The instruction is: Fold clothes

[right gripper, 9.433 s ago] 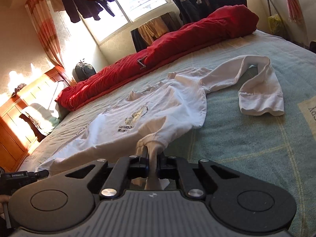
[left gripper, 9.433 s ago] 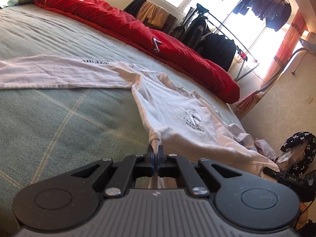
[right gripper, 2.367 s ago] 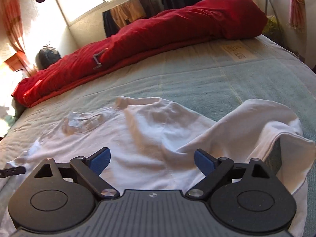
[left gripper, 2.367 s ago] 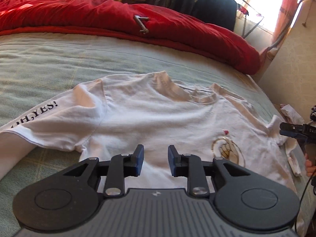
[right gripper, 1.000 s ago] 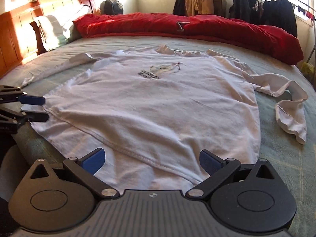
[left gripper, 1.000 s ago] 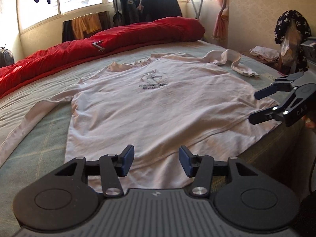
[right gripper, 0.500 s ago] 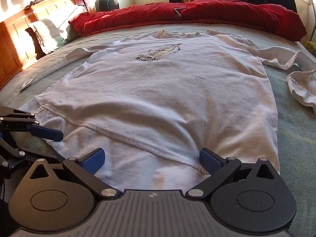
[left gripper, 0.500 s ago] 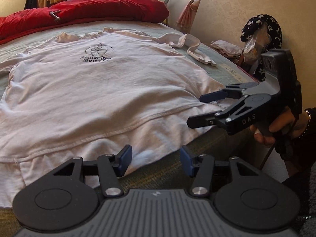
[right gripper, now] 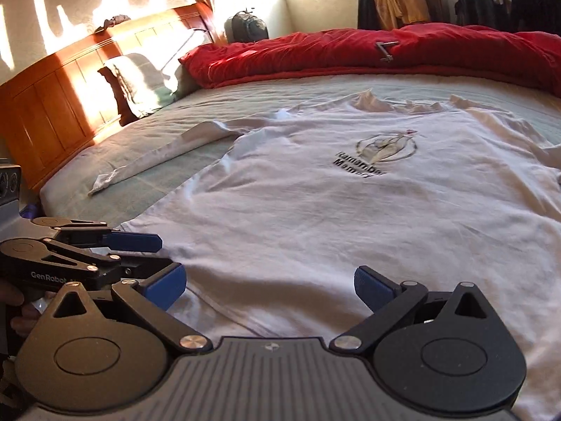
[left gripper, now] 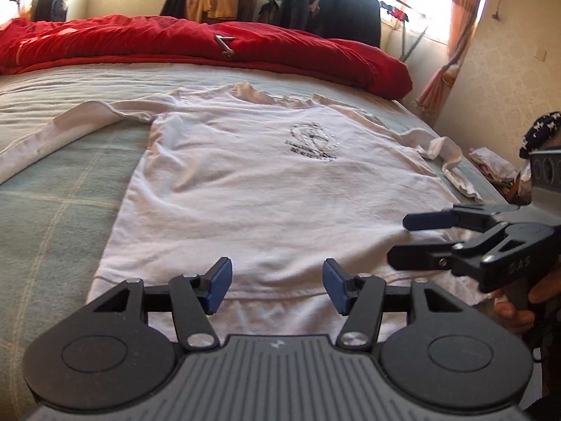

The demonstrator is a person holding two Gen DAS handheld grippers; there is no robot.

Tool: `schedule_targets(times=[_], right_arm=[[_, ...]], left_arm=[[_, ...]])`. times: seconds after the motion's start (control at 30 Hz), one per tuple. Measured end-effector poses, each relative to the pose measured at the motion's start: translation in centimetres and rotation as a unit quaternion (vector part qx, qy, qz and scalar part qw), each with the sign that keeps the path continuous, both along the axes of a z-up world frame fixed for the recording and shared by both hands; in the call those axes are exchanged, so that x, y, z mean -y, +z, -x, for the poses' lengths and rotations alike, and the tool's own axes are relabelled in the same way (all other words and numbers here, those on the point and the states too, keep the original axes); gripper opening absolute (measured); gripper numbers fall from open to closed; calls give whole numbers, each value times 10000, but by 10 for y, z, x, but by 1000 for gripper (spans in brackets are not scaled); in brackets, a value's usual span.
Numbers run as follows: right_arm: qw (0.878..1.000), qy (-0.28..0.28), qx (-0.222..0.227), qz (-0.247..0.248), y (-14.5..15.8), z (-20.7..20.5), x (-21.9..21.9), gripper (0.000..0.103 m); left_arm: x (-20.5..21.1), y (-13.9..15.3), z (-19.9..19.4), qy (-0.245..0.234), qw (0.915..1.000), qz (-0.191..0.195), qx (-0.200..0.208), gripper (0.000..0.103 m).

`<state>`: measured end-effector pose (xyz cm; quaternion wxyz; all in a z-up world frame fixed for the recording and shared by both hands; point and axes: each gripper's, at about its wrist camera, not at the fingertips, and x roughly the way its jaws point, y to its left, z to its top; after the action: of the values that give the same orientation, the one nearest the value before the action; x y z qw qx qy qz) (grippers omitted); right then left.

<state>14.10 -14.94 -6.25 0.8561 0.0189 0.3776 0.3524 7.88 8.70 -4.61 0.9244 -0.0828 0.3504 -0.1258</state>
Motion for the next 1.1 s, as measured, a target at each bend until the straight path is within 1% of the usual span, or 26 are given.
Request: schedule_targets(times=[0.07, 0.1, 0.17, 0.23, 0.27, 0.33, 0.43, 0.47, 0.53, 0.6, 0.63, 0.7, 0.73, 0.8, 0.83, 0.9, 0.97, 1.03, 1.1], right_arm=[[10000, -43, 49, 73, -18, -11, -16, 103], [9999, -73, 93, 91, -19, -12, -19, 103], [9997, -132, 180, 119, -18, -13, -23, 103], [9996, -150, 201, 87, -4, 0, -17, 103], [9996, -156, 208, 68, 4, 7, -13, 103], [9991, -8, 403, 102, 9, 24, -7, 103], [9993, -63, -124, 357, -14, 29, -3, 103], [9996, -81, 10, 288, -16, 38, 2, 103], [9994, -74, 25, 326, -13, 52, 8, 103], [9993, -53, 7, 380, -10, 64, 15, 103], [9993, -62, -8, 363, -6, 67, 19, 103], [9995, -97, -26, 314, 2, 71, 27, 103], [9993, -194, 104, 302, 8, 72, 32, 103], [9956, -590, 604, 396, 21, 68, 42, 103], [9940, -723, 676, 456, 24, 63, 46, 103], [9912, -1084, 551, 514, 20, 47, 59, 103], [9884, -1380, 264, 579, 8, 34, 71, 103], [9832, -1686, -84, 691, -11, 27, 83, 103], [9836, -1673, 111, 661, -20, 34, 85, 103]], left_arm=[[-9, 2, 4, 153, 9998, 105, 49, 60], [-12, 3, 5, 208, 9997, 138, 63, 61], [-15, 2, 6, 291, 9995, 141, 63, 62], [-15, 3, 8, 316, 9994, 69, 111, 62], [-14, 3, 9, 289, 9995, 62, 131, 62], [-11, 1, 8, 185, 9997, 96, 149, 63], [-2, -5, 4, 47, 10000, 73, 1, 63], [0, -8, 5, -7, 10000, 39, -48, 63], [5, -12, 11, -168, 9998, -9, -133, 64], [5, -21, 17, -293, 9991, 51, -296, 66], [5, -22, 20, -320, 9991, 37, -285, 66], [7, -12, 20, -412, 9990, 57, -174, 66], [9, -6, 19, -463, 9988, 80, -108, 66], [19, 5, 10, -689, 9973, 232, 52, 66], [25, 10, 5, -824, 9960, 327, 138, 66], [39, 16, -7, -1099, 9923, 512, 250, 66], [56, 8, -21, -1285, 9897, 635, 53, 66], [73, -7, -34, -1400, 9874, 702, -235, 66], [80, -23, -44, -1375, 9867, 752, -426, 66]])
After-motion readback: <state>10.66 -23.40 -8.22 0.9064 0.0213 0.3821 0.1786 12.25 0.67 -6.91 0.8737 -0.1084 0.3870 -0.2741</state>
